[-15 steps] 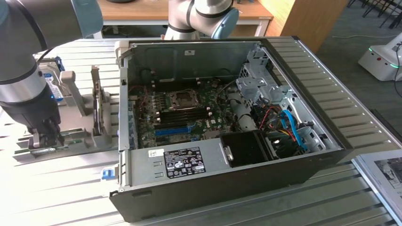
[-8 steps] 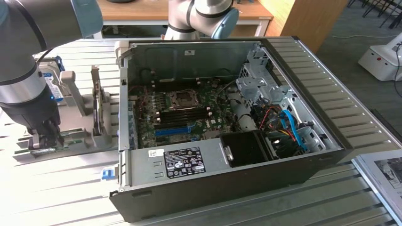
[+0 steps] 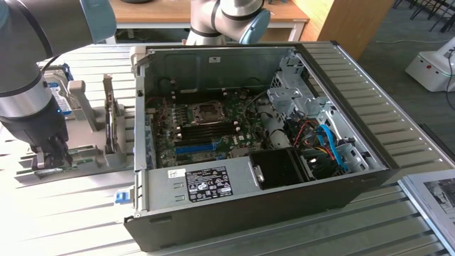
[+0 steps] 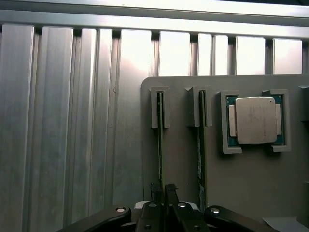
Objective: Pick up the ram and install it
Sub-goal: 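Pick up the ram and move it above insertion slot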
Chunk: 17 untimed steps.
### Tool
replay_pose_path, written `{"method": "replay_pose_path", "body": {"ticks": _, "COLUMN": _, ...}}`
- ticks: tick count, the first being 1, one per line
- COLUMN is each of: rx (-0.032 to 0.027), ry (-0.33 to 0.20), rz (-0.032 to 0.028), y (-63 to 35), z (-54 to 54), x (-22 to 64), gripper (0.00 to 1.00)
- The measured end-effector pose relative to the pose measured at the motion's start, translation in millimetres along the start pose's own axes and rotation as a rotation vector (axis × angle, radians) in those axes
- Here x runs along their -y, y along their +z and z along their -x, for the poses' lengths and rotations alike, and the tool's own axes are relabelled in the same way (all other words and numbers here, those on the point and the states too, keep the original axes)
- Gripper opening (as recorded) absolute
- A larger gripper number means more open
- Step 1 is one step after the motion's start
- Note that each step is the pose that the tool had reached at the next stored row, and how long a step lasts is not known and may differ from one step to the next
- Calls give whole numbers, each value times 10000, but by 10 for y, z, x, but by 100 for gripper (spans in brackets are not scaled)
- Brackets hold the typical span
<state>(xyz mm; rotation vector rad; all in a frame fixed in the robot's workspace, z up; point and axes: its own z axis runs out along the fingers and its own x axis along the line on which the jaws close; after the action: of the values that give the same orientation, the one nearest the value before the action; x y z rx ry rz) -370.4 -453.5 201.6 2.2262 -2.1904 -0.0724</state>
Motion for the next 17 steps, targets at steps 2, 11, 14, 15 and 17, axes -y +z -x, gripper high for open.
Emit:
{"method": "replay_pose_path", "body": {"ticks": 2, "rx": 0, "ry": 0, "rz": -1, "y": 0, "z": 0, "x": 0, "gripper": 16}}
{"method": "replay_pose_path", "body": {"ticks": 11, "rx": 0, "ry": 0, "rz": 0, "y": 0, "z": 0, "x": 0, "gripper": 11}}
{"method": "replay_pose_path", "body": {"ticks": 14, "rx": 1, "ry": 0, "rz": -2, "y": 0, "z": 0, "x": 0, "gripper": 11}}
{"method": "replay_pose_path", "body": {"ticks": 15, "rx": 1, "ry": 0, "rz": -1, "y": -7, "z": 0, "x": -1, "gripper": 11}}
{"method": "replay_pose_path", "body": {"ticks": 17, "rx": -1, "ry": 0, "rz": 1, "y": -33, "z": 0, "x": -2, "gripper": 11}}
